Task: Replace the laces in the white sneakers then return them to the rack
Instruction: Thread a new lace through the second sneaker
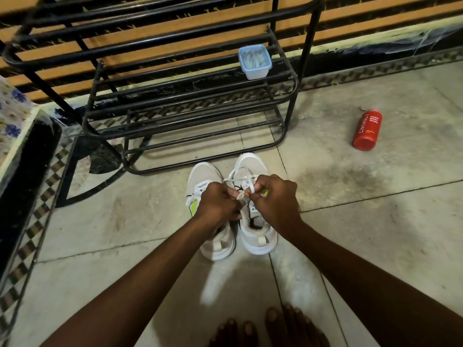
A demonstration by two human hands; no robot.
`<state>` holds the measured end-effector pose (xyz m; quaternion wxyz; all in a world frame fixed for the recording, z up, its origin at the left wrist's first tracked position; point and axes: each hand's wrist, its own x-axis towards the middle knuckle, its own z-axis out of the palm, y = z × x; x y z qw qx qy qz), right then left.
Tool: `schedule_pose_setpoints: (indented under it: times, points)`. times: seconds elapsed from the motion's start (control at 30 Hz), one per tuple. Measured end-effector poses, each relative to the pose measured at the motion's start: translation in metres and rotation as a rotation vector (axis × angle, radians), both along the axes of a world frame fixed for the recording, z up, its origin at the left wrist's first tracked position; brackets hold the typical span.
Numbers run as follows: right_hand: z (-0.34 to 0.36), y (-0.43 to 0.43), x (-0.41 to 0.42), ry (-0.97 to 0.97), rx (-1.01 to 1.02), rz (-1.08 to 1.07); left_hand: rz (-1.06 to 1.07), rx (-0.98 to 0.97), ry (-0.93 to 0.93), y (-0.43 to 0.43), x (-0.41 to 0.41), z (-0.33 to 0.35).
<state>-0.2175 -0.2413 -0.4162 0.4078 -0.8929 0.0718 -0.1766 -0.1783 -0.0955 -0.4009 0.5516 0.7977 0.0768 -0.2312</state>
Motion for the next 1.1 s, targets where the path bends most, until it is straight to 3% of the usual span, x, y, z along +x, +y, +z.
schedule_pose_setpoints:
  times: [0.13,0.37,0.47,0.6,0.77,0.83,1.0,1.1]
  points:
    - [0.002,0.0,-0.002,-0.05,-0.261,0.049,0.002,-0.002,-0.018,0.002,0.0,-0.003]
    - [-0.002,0.001,0.003,-0.065,-0.4,0.108,-0.05,0.012,-0.106,0.003,-0.004,-0.012]
    - [-0.001,0.005,0.005,0.051,-0.289,0.08,-0.094,0.075,-0.198,0.005,-0.005,-0.014]
    - [0.005,0.0,0.016,0.327,0.118,-0.04,-0.154,0.135,-0.294,0.005,-0.007,-0.017]
    - [0.005,0.002,0.013,0.146,-0.431,0.198,-0.18,0.165,-0.349,0.003,-0.008,-0.018]
    - [0.005,0.001,0.013,0.081,-0.463,0.223,-0.178,0.177,-0.353,0.003,-0.008,-0.018]
    - [0.004,-0.005,0.014,0.146,-0.316,0.112,-0.162,0.066,-0.25,0.003,-0.009,-0.014]
    - [0.005,-0.006,0.013,0.093,-0.534,0.203,-0.169,0.111,-0.269,0.002,-0.007,-0.013]
